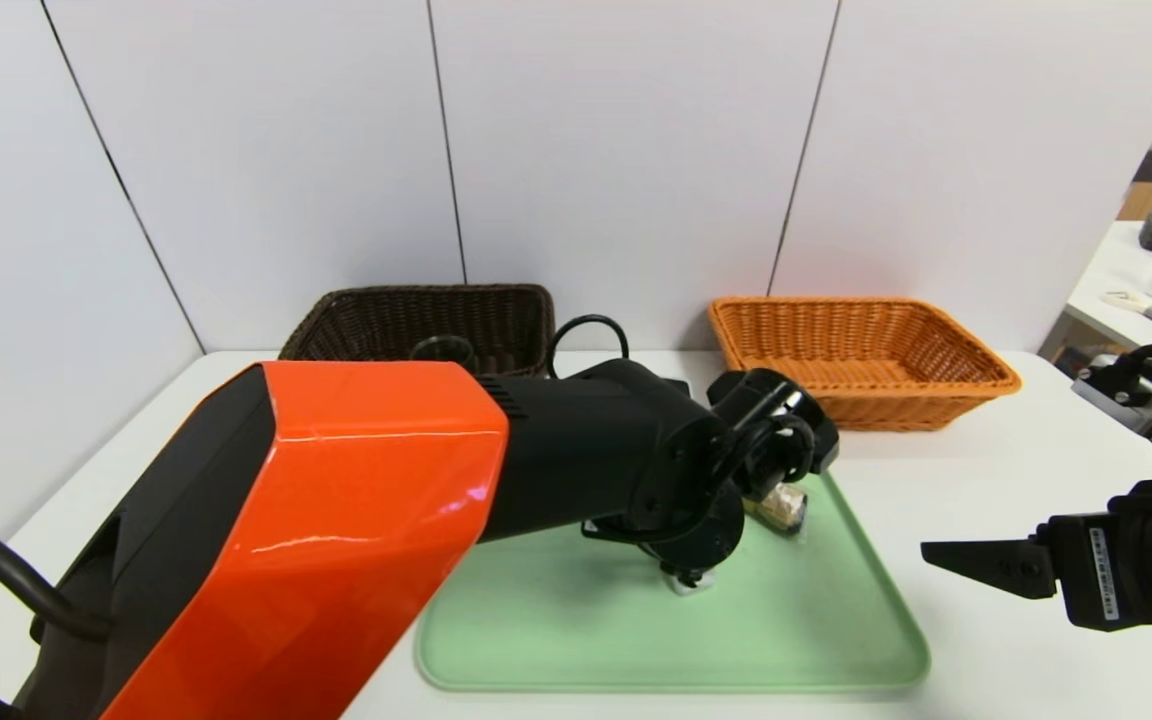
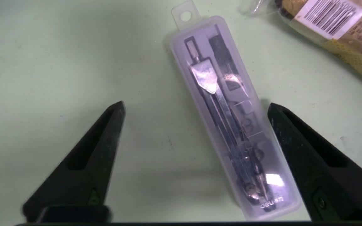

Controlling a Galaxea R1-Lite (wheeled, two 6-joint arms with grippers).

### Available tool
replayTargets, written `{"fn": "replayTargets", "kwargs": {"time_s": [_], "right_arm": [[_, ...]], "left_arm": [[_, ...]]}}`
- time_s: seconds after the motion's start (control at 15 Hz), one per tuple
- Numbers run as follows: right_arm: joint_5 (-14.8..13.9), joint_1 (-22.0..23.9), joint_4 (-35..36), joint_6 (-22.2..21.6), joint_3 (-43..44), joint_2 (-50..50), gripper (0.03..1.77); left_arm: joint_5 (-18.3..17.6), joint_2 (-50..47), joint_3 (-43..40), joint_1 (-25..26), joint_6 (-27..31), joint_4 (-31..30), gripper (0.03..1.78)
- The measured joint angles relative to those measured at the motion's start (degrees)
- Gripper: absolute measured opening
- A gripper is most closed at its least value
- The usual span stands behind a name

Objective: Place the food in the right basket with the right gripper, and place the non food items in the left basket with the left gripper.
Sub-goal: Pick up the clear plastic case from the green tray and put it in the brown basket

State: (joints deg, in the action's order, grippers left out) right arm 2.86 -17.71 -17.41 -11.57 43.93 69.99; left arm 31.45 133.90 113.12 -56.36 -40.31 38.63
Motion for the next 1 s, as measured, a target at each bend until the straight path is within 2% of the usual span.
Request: {"fn": "replayTargets", "kwargs": {"time_s": [0.2,0.4,0.47,1.0], "right_arm": [[0.0,0.0,0.0,0.0,0.0,0.0,1.70],[0.0,0.0,0.0,0.0,0.1,-0.1,1.70],[0.0,0.0,0.0,0.0,0.2,-0.2,1.70],[0.0,0.0,-0.1,0.0,0.1,-1.1,1.70]], "left_arm": [[0.0,0.0,0.0,0.0,0.3,0.1,1.11],[0.0,0.1,0.0,0.0,0.1,0.1,0.79],[0.0,0.1,0.0,0.0,0.0,0.1,0.57],[1.2,-3.6,-0.6,1.4,0.0,1.2,0.55]]}}
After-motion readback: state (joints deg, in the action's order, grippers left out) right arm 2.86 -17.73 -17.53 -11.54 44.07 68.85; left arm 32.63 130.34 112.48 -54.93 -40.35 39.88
